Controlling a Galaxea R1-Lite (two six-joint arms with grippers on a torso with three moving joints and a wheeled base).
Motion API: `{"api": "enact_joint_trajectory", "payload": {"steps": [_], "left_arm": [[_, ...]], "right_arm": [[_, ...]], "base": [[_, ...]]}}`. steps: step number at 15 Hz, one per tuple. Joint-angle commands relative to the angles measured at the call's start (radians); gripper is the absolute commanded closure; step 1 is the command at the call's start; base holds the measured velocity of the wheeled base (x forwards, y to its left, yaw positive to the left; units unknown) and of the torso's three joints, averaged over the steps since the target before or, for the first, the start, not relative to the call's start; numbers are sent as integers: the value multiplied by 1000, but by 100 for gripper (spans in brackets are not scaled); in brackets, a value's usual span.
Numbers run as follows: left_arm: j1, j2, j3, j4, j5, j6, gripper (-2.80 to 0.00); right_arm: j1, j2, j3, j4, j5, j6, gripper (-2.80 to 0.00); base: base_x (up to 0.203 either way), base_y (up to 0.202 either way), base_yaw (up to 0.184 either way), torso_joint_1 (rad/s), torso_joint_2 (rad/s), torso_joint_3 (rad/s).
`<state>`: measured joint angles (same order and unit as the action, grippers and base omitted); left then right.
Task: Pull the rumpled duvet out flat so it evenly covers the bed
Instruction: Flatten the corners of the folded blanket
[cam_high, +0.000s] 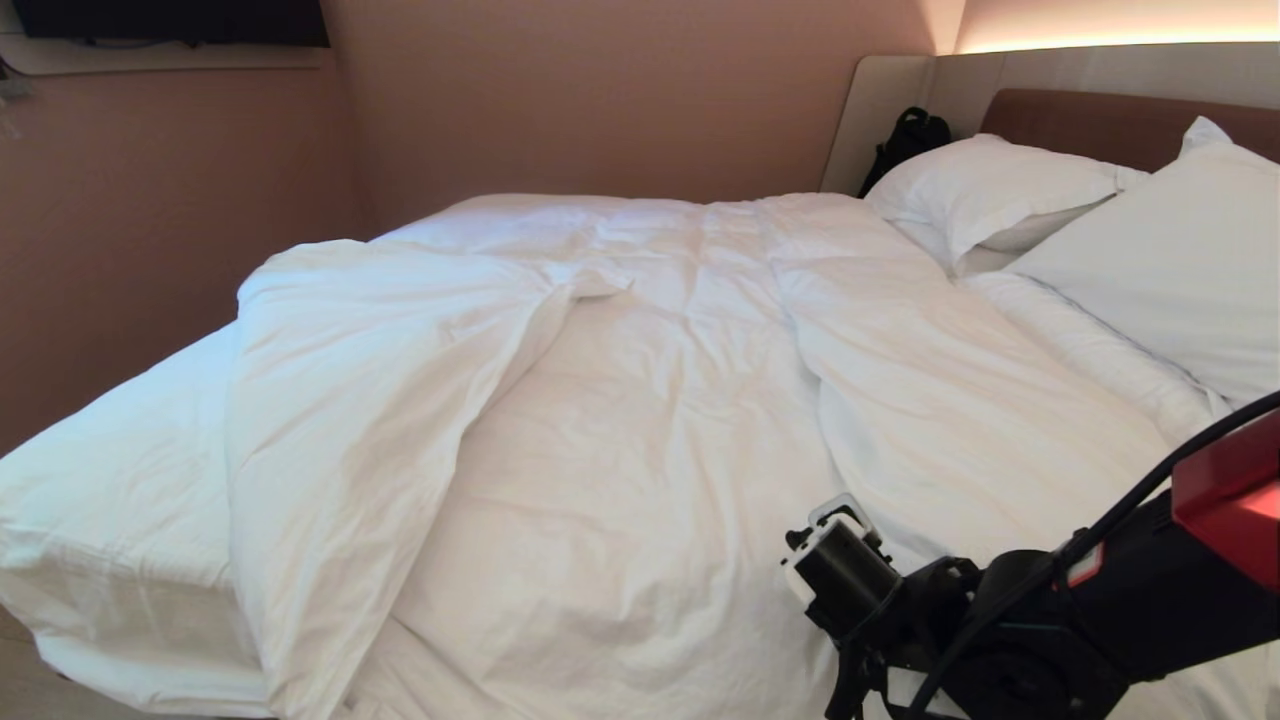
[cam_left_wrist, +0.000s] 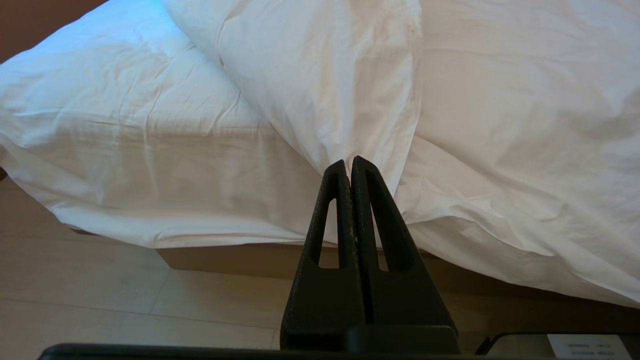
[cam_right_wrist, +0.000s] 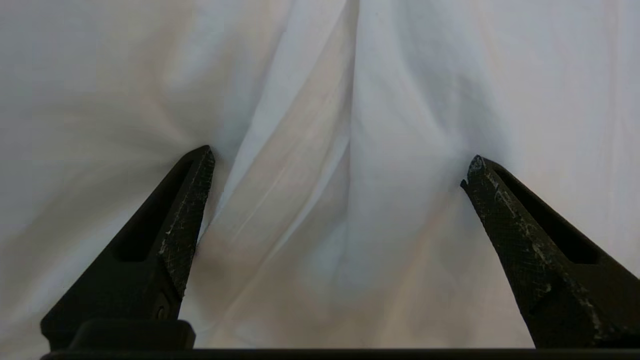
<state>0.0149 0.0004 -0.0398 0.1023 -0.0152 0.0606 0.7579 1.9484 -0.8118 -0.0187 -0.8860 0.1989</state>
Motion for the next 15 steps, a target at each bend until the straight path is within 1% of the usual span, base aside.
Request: {"api": "enact_joint_trajectory", "payload": {"steps": [1, 4, 7, 15], "left_arm": [[0, 1, 0, 0, 0, 1, 0], [0, 1, 0, 0, 0, 1, 0], [0, 0, 0, 0, 0, 1, 0], [0, 0, 0, 0, 0, 1, 0]], "right_arm": [[14, 0, 5, -1, -11, 2, -280], [23, -2, 8, 0, -11, 4, -280], [58, -4, 19, -7, -10, 7, -280], [59, 5, 30, -2, -10, 5, -280]], "base": [[0, 0, 0, 0, 0, 0], [0, 0, 0, 0, 0, 0], [0, 0, 0, 0, 0, 0], [0, 0, 0, 0, 0, 0]]}}
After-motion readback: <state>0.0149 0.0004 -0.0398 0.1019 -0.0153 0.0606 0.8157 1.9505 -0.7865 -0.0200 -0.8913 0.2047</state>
